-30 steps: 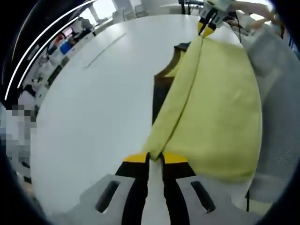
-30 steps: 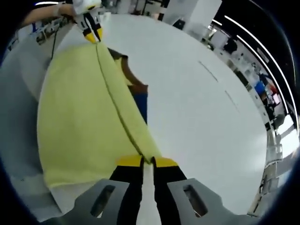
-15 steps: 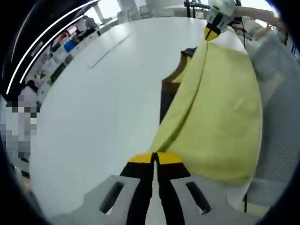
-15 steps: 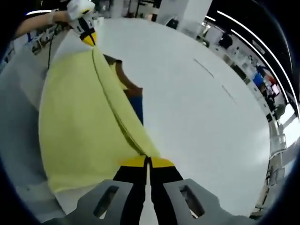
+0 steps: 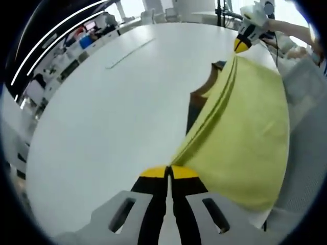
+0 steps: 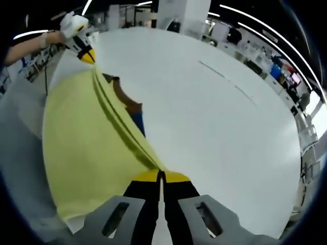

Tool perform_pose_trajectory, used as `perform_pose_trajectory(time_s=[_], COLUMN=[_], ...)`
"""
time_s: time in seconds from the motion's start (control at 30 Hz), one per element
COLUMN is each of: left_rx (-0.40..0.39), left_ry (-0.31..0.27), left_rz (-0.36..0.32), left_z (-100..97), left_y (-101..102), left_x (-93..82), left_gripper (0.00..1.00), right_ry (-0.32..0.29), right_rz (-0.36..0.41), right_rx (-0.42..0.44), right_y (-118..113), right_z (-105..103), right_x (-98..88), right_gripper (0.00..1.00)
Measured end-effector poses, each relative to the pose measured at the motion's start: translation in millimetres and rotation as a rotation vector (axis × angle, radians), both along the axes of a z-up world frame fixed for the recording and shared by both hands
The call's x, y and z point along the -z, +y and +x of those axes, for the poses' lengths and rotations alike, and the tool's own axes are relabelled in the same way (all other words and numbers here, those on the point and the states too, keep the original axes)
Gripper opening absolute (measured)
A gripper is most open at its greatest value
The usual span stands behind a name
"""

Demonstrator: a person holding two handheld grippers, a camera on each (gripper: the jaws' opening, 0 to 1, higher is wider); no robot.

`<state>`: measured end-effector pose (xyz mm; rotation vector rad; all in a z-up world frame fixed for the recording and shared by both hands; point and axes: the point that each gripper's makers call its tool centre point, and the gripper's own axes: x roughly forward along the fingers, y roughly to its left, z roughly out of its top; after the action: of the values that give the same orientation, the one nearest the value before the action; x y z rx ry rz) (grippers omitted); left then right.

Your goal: Fold the garment on the visible template until the final outline fits inside the template.

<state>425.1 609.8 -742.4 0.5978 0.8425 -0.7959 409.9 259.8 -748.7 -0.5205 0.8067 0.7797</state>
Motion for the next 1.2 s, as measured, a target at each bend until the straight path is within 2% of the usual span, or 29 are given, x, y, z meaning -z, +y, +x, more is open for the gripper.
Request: perform_pose_trajectory(time_s=[0.43, 1.2], left_rx=[-0.049, -0.083], left_ry=[0.016, 0.023], left_rz=[-0.022, -0.013], left_z=[8.2, 14.9], left_y=[-0.8, -1.6], left_x=[4.5, 13.3], left_gripper=[0.00, 0.00], right_ry=[-0.004, 0.009], right_rz=[0.029, 0.026], right_rx=[0.050, 0.087], right_y=[2.9, -1.5], right_z=[10.6, 28.7], right_x=[-1.3, 14.3], right_gripper=[0.02, 0.03])
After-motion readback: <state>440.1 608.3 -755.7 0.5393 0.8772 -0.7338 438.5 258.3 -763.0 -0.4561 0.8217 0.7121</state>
